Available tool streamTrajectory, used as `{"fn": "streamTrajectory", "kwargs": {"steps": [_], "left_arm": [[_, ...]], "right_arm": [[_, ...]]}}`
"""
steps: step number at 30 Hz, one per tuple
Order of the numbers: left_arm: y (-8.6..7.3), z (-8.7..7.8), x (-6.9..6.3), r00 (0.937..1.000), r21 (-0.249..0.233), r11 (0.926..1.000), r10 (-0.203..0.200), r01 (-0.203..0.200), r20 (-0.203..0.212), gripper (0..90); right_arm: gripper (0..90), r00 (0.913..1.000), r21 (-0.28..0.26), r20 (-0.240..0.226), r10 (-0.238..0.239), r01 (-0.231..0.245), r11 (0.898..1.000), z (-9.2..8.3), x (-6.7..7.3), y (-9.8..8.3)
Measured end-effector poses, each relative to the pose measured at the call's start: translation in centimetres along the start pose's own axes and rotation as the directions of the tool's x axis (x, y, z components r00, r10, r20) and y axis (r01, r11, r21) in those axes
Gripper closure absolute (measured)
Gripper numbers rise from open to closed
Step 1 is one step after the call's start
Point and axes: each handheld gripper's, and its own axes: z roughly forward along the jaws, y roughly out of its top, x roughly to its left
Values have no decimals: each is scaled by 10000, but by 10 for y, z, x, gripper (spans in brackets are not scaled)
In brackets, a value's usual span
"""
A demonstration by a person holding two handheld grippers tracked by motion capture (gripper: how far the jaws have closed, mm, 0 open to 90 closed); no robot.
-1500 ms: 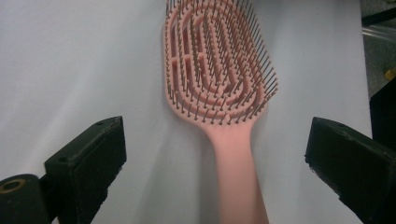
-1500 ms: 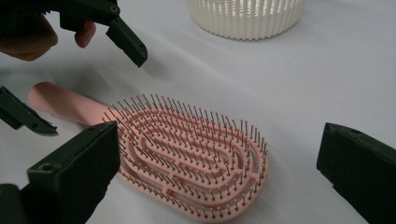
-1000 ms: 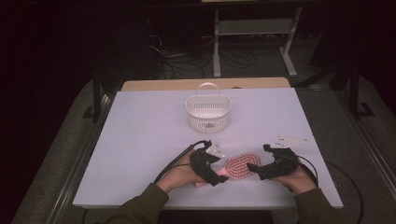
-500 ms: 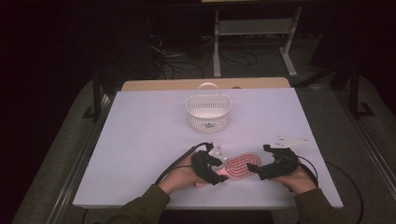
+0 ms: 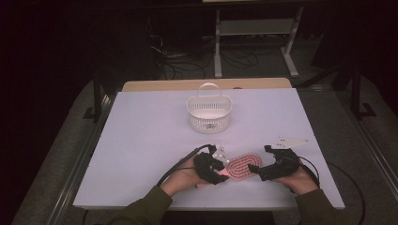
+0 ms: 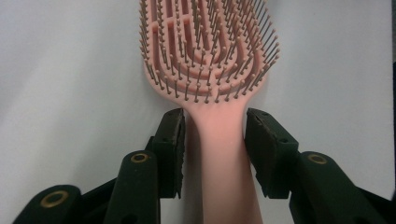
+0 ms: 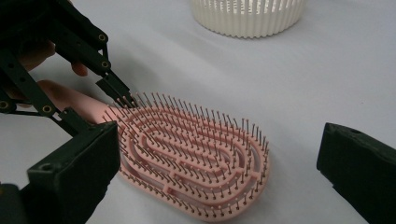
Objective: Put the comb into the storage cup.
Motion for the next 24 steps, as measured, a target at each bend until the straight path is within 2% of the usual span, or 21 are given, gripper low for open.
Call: {"fn": "streamTrajectory", "kwargs": {"steps": [10, 13, 24], "left_arm": [[2, 1, -1, 9998, 135, 9998, -112, 114, -166, 619], [2, 1, -1, 9997, 141, 9998, -129, 132, -224, 654], [3, 1, 1, 9996, 199, 9996, -201, 205, -210, 700]], "right_arm": [[0, 10000, 0, 4, -3, 3, 10000, 0, 0, 0], [0, 10000, 10, 5, -6, 6, 10000, 0, 0, 0], [0, 10000, 24, 7, -28, 28, 10000, 0, 0, 0]]}}
